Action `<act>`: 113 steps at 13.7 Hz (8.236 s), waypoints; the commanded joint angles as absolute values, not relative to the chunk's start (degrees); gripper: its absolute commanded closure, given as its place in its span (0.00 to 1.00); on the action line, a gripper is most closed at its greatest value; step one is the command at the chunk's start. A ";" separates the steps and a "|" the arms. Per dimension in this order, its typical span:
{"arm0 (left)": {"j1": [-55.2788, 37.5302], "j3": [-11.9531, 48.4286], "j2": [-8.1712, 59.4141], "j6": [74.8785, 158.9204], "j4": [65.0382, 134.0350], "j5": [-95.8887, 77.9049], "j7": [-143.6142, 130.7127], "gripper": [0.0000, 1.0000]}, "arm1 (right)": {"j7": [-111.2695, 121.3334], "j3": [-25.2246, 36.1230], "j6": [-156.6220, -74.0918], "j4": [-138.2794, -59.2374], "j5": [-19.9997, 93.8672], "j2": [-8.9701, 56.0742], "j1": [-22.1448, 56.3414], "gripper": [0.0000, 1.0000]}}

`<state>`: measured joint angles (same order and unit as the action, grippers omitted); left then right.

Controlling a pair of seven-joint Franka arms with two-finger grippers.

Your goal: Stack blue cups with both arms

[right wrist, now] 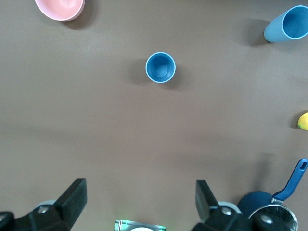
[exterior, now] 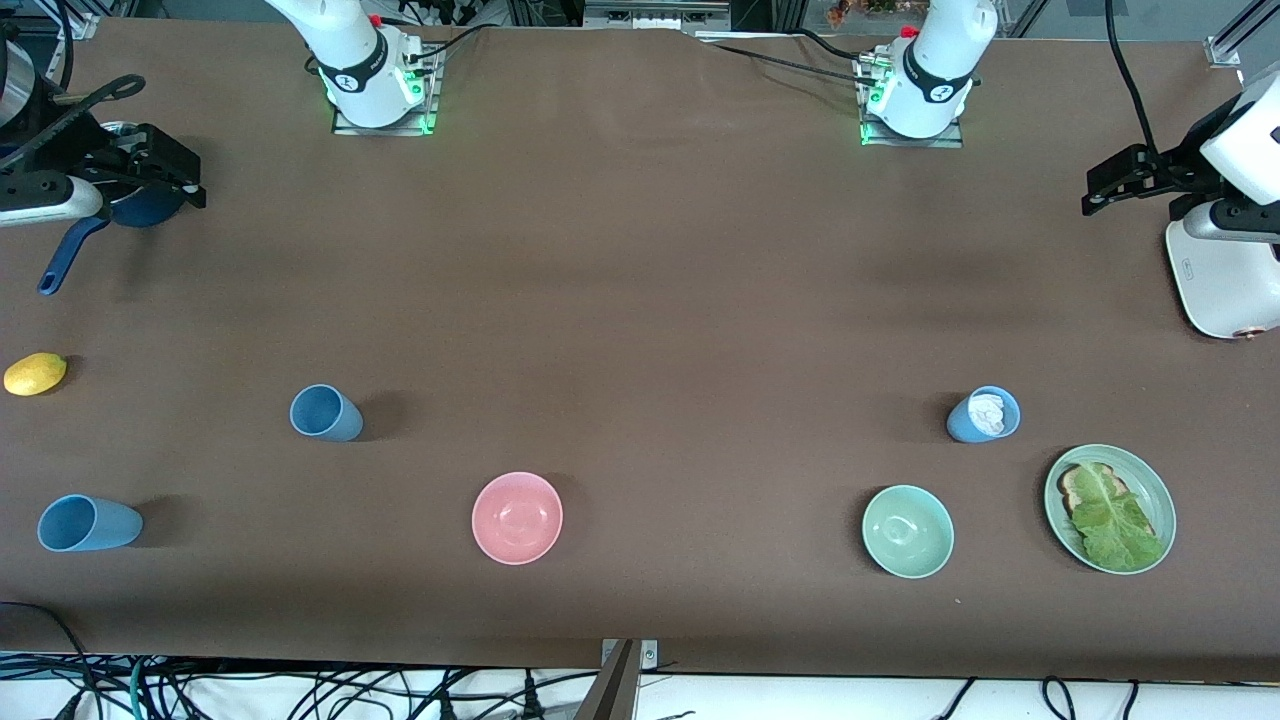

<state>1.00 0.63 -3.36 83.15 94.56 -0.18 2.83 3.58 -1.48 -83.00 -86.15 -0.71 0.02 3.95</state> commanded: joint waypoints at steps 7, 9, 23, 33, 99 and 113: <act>1.23 0.70 -2.72 82.53 92.99 -0.35 4.22 0.00 | 4.83 -1.14 -82.53 -85.34 0.00 -0.26 3.69 0.00; 1.06 0.70 -2.72 82.53 92.90 -0.35 4.13 0.00 | 4.75 -1.23 -82.35 -85.34 0.00 -0.35 3.69 0.00; 1.05 0.70 -2.72 82.53 92.90 -0.44 4.22 0.00 | 4.13 -1.41 -81.56 -85.34 -0.79 -0.79 3.69 0.00; 0.97 0.70 -2.72 82.53 92.90 -0.44 4.22 0.00 | 4.31 -0.53 -82.62 -85.61 -1.67 0.35 3.69 0.00; 7.29 1.32 27.94 125.24 102.83 0.44 13.89 0.00 | 3.16 0.70 -97.72 -85.69 1.05 15.19 2.37 0.00; 6.50 1.41 34.72 136.49 102.92 0.26 13.89 0.53 | 8.70 0.70 -127.25 -102.64 1.58 23.20 -0.35 0.01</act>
